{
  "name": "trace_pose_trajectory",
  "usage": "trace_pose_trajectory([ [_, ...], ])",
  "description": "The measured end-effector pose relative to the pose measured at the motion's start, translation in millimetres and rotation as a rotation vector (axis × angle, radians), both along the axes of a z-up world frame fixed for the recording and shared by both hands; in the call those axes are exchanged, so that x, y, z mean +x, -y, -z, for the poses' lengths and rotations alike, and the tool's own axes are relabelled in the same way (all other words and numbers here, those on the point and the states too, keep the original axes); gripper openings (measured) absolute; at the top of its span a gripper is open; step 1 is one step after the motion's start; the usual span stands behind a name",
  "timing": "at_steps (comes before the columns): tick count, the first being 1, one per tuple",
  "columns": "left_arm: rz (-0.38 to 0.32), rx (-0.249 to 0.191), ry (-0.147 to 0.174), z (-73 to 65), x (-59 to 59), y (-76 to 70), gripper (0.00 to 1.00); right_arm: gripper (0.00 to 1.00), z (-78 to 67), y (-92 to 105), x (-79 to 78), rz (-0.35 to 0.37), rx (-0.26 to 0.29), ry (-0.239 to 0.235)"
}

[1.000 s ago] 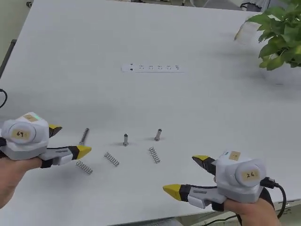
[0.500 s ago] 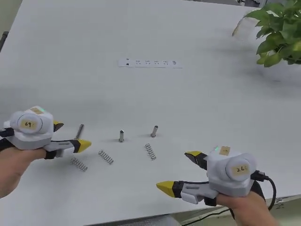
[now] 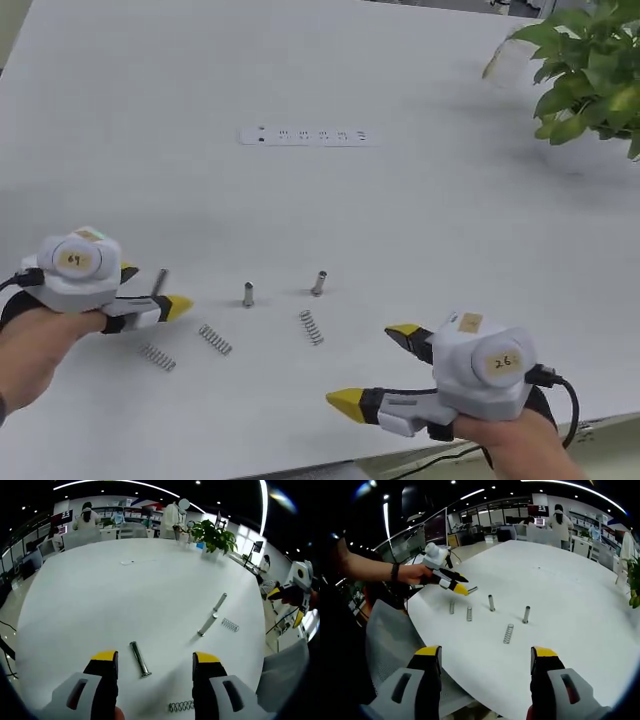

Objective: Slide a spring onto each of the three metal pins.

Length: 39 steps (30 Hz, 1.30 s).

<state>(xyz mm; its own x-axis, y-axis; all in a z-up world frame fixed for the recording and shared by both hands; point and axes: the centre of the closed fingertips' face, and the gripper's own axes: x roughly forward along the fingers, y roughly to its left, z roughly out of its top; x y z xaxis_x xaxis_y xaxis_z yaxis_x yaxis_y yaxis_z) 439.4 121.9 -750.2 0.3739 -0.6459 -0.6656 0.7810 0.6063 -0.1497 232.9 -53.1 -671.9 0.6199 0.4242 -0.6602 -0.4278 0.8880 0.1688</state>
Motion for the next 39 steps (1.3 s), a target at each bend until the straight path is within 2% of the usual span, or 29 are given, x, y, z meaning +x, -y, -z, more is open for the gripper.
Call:
trace_pose_trajectory([
  [8,-0.023,0.022,-0.026,12.8,2.7,-0.8,0.48,0.7,2.9,1.2,-3.6,0.006,0.004,-0.012],
  [19,-0.042,0.029,-0.02,17.4,12.7,1.5,0.41,0.69,3.6,2.8,-3.4,0.005,0.002,-0.015],
  [32,-0.086,0.034,-0.03,24.1,21.4,1.1,0.32,0.69,4.0,4.2,-4.3,0.001,-0.001,-0.02],
  [39,-0.138,0.021,-0.039,28.0,29.5,0.9,0.24,0.67,2.8,6.2,-3.7,0.014,0.006,-0.014],
])
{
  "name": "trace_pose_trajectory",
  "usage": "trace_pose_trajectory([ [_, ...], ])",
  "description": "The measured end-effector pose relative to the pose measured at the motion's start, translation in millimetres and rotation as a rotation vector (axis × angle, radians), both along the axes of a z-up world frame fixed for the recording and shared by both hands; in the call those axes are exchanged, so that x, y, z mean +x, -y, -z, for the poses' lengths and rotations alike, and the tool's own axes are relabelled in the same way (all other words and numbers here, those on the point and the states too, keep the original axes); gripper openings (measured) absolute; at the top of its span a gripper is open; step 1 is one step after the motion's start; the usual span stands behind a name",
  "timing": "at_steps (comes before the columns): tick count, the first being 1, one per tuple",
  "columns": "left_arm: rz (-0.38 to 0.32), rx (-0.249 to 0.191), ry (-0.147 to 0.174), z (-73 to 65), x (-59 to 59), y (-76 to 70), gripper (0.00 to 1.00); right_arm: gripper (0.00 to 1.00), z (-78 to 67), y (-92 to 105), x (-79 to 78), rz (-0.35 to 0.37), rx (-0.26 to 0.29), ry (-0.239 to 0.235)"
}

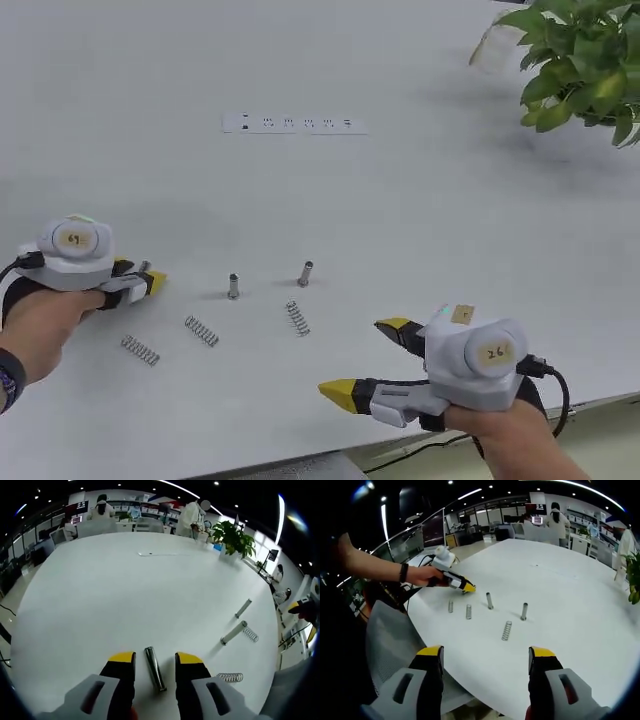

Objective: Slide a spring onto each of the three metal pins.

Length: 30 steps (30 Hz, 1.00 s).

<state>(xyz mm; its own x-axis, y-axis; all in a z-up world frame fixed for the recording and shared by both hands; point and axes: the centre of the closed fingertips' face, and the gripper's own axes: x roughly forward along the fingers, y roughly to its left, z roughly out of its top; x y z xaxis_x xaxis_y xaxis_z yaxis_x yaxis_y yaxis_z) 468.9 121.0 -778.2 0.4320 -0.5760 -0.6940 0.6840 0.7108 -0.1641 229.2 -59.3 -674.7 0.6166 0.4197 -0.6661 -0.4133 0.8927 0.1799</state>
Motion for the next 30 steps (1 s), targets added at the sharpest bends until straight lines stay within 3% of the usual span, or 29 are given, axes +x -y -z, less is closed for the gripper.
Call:
trace_pose_trajectory([
  [6,-0.033,0.0,0.016,1.4,6.6,0.8,0.17,0.67,1.7,-0.2,-1.5,-0.003,-0.001,-0.006],
  [11,-0.06,0.032,0.042,3.1,10.0,-0.7,0.02,0.67,1.5,-0.9,-0.7,-0.004,0.0,-0.005],
  [17,-0.045,0.042,0.046,-0.4,2.4,4.6,0.01,0.67,1.3,-2.2,0.8,-0.009,0.002,-0.003],
  [24,-0.054,0.074,0.019,-1.2,-1.0,3.7,0.0,0.67,1.4,-2.9,1.3,-0.011,0.001,0.0],
  [26,-0.066,0.064,-0.008,-0.8,-4.4,3.4,0.0,0.67,0.9,-3.1,1.5,-0.01,0.002,0.002],
  [30,-0.068,0.075,-0.011,0.0,-7.8,-0.4,0.0,0.67,-0.7,-2.1,1.8,-0.006,0.003,0.007],
])
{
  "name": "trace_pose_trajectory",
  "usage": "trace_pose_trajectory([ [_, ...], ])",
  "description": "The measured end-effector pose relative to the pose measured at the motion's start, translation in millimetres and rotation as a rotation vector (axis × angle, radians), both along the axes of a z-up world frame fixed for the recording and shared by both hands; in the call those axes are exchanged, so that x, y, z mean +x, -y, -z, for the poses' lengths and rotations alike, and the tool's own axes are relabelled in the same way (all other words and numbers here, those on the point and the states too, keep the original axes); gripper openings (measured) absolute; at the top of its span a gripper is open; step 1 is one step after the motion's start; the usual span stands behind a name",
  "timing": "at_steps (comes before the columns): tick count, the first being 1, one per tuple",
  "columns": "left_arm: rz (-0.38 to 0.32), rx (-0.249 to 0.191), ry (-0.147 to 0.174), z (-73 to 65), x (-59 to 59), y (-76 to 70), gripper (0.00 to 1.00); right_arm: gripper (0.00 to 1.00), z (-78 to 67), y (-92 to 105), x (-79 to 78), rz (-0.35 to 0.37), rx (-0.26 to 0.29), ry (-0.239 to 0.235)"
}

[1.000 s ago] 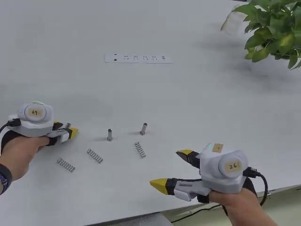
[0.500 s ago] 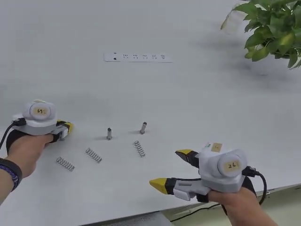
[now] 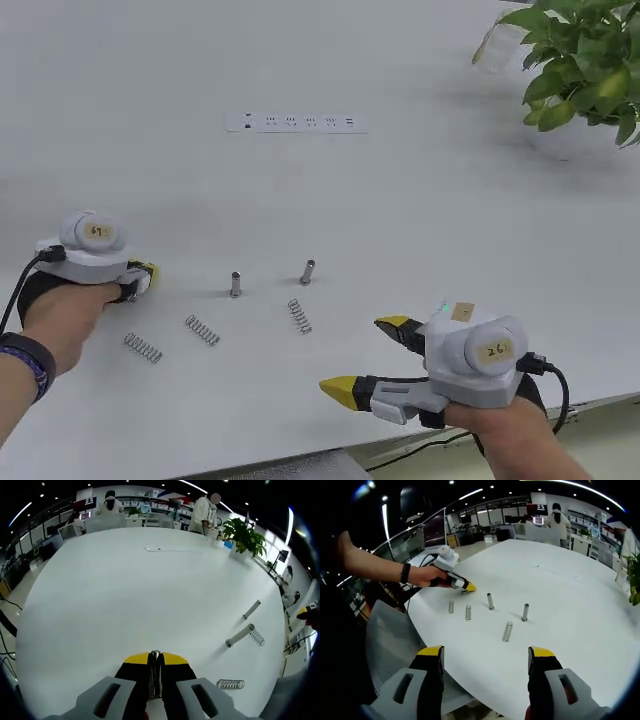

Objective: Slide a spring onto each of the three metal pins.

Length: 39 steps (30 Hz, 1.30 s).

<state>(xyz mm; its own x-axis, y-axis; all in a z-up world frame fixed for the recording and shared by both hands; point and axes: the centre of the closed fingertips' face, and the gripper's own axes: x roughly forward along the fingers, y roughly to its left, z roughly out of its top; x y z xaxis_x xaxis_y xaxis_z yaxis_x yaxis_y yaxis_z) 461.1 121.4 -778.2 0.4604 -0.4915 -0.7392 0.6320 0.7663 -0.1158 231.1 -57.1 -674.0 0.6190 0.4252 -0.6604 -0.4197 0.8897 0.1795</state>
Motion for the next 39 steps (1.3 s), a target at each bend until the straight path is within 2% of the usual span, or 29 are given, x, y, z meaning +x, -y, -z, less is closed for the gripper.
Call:
trace_pose_trajectory([
  [5,-0.006,-0.013,0.0,-3.9,-2.0,-2.0,0.0,0.67,0.0,0.6,-0.1,0.0,-0.002,0.002],
  [10,-0.002,-0.027,0.017,-11.1,-0.7,-3.2,0.0,0.68,-0.1,-0.9,0.7,-0.005,-0.002,0.006],
  [20,0.014,-0.066,0.042,-27.0,-6.5,-1.3,0.0,0.68,-1.2,-8.6,3.5,-0.022,0.002,0.011],
  [27,0.033,-0.062,0.067,-34.7,-13.0,-2.5,0.0,0.68,-2.7,-8.0,4.3,-0.026,0.002,0.019],
  [39,0.04,-0.057,0.084,-40.6,-20.4,-7.1,0.0,0.68,-3.5,-8.8,3.0,-0.025,0.005,0.028],
])
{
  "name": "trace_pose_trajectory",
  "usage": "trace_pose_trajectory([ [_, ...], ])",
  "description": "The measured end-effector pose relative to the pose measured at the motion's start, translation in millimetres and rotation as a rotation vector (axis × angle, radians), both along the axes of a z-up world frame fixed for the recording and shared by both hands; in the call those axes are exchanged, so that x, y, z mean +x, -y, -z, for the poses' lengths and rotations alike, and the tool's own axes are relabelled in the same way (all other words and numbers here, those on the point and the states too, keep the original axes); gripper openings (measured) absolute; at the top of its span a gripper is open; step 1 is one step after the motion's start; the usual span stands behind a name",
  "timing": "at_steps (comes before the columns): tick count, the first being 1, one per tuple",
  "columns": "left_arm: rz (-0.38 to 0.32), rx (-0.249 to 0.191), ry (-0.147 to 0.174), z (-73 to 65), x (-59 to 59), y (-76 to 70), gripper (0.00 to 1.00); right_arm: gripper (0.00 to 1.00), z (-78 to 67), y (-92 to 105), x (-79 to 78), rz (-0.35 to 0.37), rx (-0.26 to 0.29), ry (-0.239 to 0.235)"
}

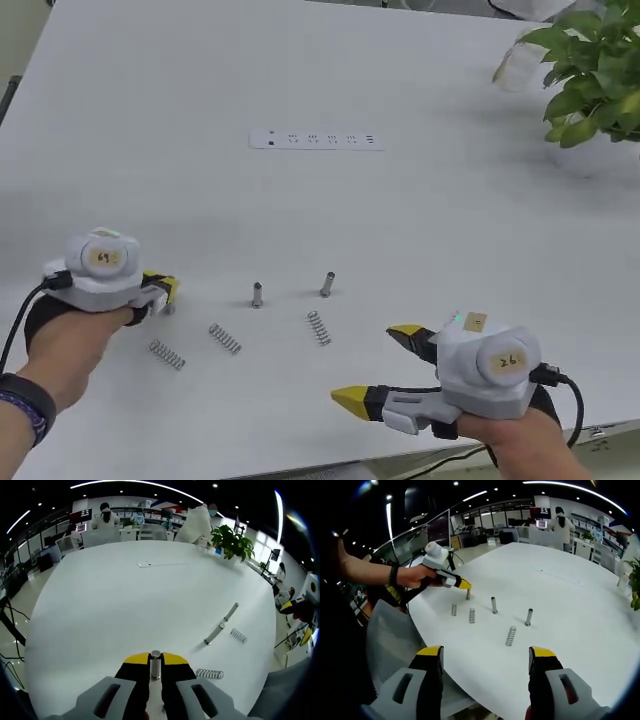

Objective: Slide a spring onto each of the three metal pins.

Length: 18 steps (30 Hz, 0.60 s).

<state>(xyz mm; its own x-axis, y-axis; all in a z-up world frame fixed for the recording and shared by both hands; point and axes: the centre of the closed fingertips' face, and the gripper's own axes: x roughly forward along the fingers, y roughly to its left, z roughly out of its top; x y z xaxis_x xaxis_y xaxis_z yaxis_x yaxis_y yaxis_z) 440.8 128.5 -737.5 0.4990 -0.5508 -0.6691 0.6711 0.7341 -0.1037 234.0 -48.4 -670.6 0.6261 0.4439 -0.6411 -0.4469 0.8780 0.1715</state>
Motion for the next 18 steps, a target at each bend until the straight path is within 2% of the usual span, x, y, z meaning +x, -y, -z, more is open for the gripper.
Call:
trace_pose_trajectory([
  [8,0.013,0.01,0.005,2.5,-3.9,0.6,0.0,0.68,0.1,0.7,-2.9,0.001,-0.001,0.003],
  [18,0.06,0.049,0.041,2.1,-10.4,5.2,0.0,0.68,-0.3,3.8,-7.2,0.015,0.001,0.008],
])
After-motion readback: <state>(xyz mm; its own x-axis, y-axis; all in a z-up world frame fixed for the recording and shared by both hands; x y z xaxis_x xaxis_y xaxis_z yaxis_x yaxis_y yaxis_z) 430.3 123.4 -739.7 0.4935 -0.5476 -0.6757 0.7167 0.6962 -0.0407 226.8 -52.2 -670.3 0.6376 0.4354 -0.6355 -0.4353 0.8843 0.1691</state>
